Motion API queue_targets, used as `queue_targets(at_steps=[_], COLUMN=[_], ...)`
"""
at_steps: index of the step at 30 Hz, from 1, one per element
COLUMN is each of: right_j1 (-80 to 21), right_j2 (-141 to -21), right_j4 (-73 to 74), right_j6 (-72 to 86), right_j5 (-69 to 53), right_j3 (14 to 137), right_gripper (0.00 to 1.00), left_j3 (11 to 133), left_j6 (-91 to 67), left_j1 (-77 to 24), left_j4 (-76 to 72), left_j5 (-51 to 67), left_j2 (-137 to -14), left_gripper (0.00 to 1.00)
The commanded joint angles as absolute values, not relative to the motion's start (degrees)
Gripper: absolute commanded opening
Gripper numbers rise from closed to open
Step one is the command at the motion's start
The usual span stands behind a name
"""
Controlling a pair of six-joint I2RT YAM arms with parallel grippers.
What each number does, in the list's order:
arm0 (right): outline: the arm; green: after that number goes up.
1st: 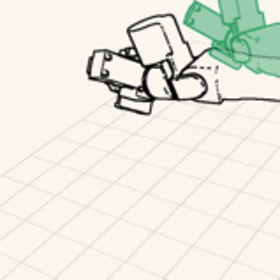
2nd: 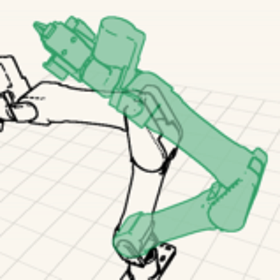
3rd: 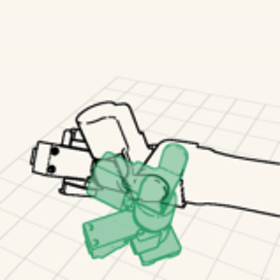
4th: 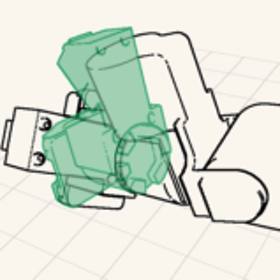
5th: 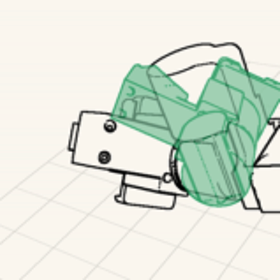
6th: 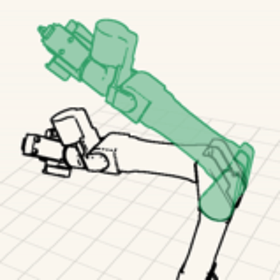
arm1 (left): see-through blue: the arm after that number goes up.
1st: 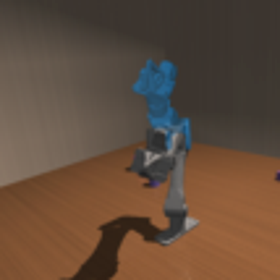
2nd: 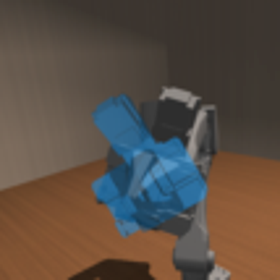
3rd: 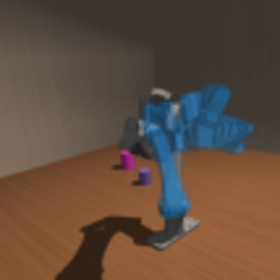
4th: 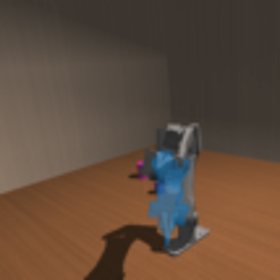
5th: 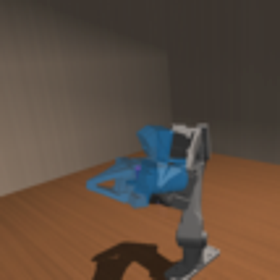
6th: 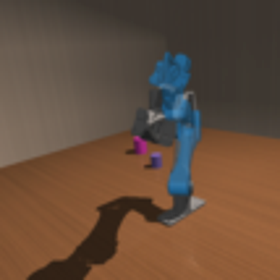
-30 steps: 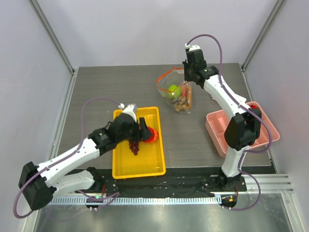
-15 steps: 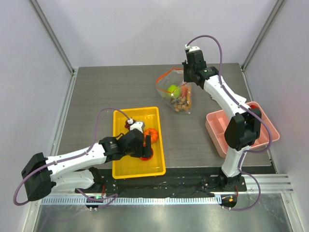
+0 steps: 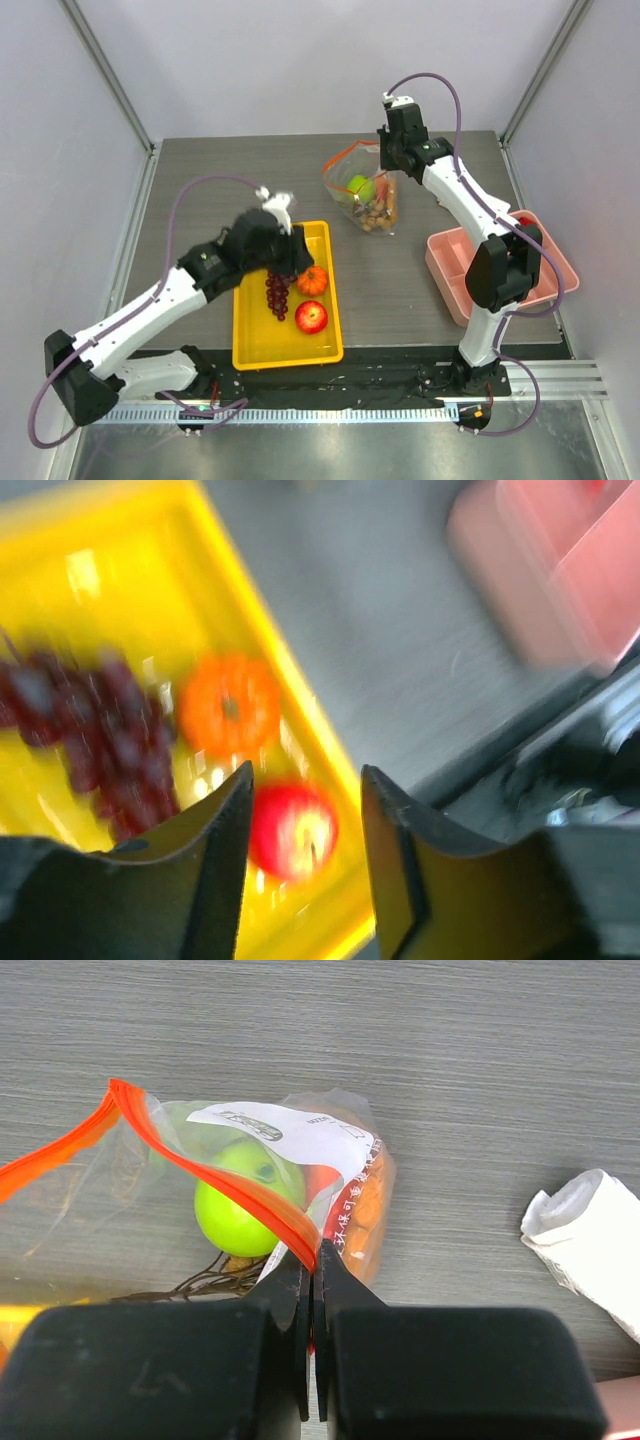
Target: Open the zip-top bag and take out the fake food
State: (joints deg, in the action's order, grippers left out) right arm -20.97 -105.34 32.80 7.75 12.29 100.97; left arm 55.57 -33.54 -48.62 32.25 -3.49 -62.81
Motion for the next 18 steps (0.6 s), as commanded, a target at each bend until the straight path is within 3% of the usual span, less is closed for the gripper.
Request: queue_targets(at_steps=[1, 9, 10, 14, 18], right_j1=[-21.0, -21.3, -21.2, -21.3, -21.3], right_j2=[-101.7, -101.0, -100.9, -101.1, -101.3], right_j4=[31.8, 32.1, 32.1, 32.5, 32.4], right_j6=[9.1, 9.1, 9.1, 8.7, 9.0], right_j5=[10.6, 10.3, 10.2, 9.6, 8.1], right_j3=[101.5, 102.1, 102.1, 102.9, 103.3], right_gripper=[0.02, 0.01, 0.01, 0.01, 0.01], left_j3=[71.1, 103.4, 106.3, 124.5, 131.3], left_j6=[-26.4, -22.0, -21.5, -17.5, -14.3], left_j1=[-36.8, -33.4, -33.4, -32.9, -32.9], left_j4=[21.4, 22.0, 22.9, 33.7, 37.2], left_j5=[13.6, 24.2, 24.4, 24.8, 26.1], left_j2=[-72.0, -101.0, -103.5, -118.3, -125.5], left_gripper=[0.38, 0.25, 0.15, 0.12, 0.13])
